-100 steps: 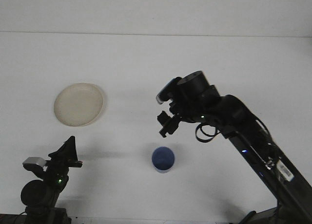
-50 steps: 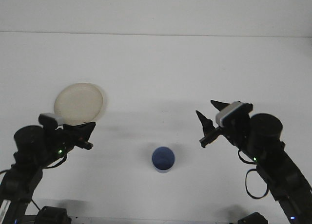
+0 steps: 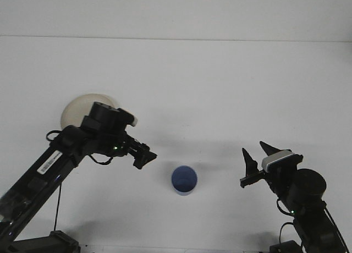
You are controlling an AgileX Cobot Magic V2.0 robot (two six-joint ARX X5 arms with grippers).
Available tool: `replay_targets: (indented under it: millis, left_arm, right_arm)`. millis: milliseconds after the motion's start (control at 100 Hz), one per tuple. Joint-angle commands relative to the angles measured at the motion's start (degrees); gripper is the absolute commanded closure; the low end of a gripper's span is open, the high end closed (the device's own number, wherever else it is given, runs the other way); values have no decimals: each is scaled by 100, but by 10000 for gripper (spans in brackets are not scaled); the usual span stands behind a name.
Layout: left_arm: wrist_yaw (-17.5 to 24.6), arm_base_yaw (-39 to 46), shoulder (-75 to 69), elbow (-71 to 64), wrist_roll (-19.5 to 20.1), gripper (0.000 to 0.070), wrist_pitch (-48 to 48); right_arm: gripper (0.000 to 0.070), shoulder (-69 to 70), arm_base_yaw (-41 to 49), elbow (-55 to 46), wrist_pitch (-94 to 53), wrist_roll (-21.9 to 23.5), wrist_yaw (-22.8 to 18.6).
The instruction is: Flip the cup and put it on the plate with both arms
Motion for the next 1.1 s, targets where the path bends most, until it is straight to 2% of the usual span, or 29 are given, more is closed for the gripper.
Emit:
replay_targets:
  millis: [0, 130, 260, 570, 840, 900, 1000, 1010, 1030, 1090]
  left_arm:
    - [-267, -295, 321, 291, 229, 203, -153]
    - [-710, -894, 863, 612, 289, 203, -339]
    - [-922, -1360, 1257, 737, 269, 203, -295]
    - [-1757, -1954, 1882, 737, 236, 202, 177]
    - [-1810, -2111, 2330, 737, 197, 216, 385]
    - [-1810, -2133, 2343, 737, 199, 318, 435]
    - [-1808, -2184, 2343, 739, 201, 613, 507]
    - [-1808, -2188, 2343, 739, 201, 626, 505]
    - [-1808, -2194, 2343, 739, 201, 699, 505]
    - [-1808, -2194, 2343, 739, 199, 687, 498]
  right_arm:
    - [313, 4, 15, 22, 85, 96, -2]
    - [313, 4, 15, 22, 90, 94, -4]
    - [313, 4, 15, 22, 87, 94, -7]
    - [313, 4, 15, 22, 39, 94, -17]
    - [313, 4, 15, 22, 0, 92, -15]
    - [313, 4, 15, 22, 2, 92, -15]
    - [313, 7, 15, 22, 0, 92, -15]
    - [313, 7, 15, 22, 0, 92, -15]
    - [313, 4, 15, 22, 2, 92, -15]
    - [313, 4, 15, 22, 4, 87, -13]
